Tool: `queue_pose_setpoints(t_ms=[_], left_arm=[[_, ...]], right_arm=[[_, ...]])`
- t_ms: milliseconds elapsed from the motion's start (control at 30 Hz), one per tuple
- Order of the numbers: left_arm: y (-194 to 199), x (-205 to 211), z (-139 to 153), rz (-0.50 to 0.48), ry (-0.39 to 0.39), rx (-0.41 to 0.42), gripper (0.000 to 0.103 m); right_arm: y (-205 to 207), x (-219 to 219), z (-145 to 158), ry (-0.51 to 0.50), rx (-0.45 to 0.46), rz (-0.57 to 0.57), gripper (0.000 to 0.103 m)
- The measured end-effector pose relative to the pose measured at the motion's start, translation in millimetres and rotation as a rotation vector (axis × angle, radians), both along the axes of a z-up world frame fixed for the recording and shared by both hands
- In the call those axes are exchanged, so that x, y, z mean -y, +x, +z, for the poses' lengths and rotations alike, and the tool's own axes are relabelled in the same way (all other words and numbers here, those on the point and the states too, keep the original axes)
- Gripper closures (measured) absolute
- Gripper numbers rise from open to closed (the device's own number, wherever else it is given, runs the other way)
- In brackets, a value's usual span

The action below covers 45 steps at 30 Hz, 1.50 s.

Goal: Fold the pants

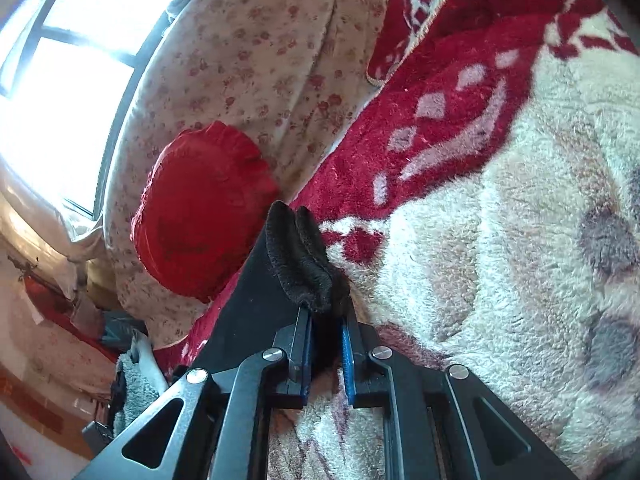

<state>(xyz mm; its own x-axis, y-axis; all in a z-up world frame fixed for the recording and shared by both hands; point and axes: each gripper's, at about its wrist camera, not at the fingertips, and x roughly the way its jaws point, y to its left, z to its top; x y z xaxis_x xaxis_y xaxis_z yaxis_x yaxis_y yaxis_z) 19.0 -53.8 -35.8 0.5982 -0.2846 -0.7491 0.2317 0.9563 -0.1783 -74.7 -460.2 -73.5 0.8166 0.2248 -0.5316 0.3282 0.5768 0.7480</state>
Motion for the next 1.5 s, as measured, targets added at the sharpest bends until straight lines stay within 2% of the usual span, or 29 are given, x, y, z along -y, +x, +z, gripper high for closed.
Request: queue_pose_setpoints(t_ms=[233, 400, 533, 633, 800, 933, 1033, 1200, 1300, 1433, 1500], left_arm=[[0, 0, 0, 0.0, -0.003, -0.001, 0.015], [0, -1, 1, 0.002, -0.012, -0.005, 0.015], [1, -3, 3, 0.003, -0.029, -0.01, 0.015], [1, -18, 16, 0.049, -0.078, 0.008, 0.015], [-8, -78, 72, 0.232, -0.153, 0.172, 0.015], [-14, -113, 80, 0.346, -0.108, 0.26, 0.015], [-9, -134, 64, 0.401, -0.211, 0.18, 0.015], [-3, -132, 60, 0.397, -0.208, 0.16, 0.015], [-4, -125, 60, 0.373, -0.189, 0.169, 0.015], [-4, -126, 59, 0.371, -0.198, 0.158, 0.015], [-3, -126, 58, 0.37, -0.2, 0.153, 0.015]], right_arm=[[5, -5, 12, -0.024, -0.122, -0.039, 0.093], [7, -14, 19, -0.092, -0.158, -0.063, 0.093], [5, -20, 30, -0.166, -0.131, -0.056, 0.093], [4, -32, 45, -0.247, -0.079, -0.031, 0.094], [8, -70, 80, -0.273, 0.059, 0.103, 0.094], [24, -126, 106, -0.319, 0.184, 0.287, 0.095], [42, -186, 110, -0.34, 0.232, 0.466, 0.094], [56, -276, 98, -0.462, 0.249, 0.716, 0.095], [62, -305, 78, -0.539, 0.18, 0.786, 0.095], [58, -317, 69, -0.578, 0.167, 0.814, 0.095], [64, -315, 60, -0.6, 0.131, 0.808, 0.095]])
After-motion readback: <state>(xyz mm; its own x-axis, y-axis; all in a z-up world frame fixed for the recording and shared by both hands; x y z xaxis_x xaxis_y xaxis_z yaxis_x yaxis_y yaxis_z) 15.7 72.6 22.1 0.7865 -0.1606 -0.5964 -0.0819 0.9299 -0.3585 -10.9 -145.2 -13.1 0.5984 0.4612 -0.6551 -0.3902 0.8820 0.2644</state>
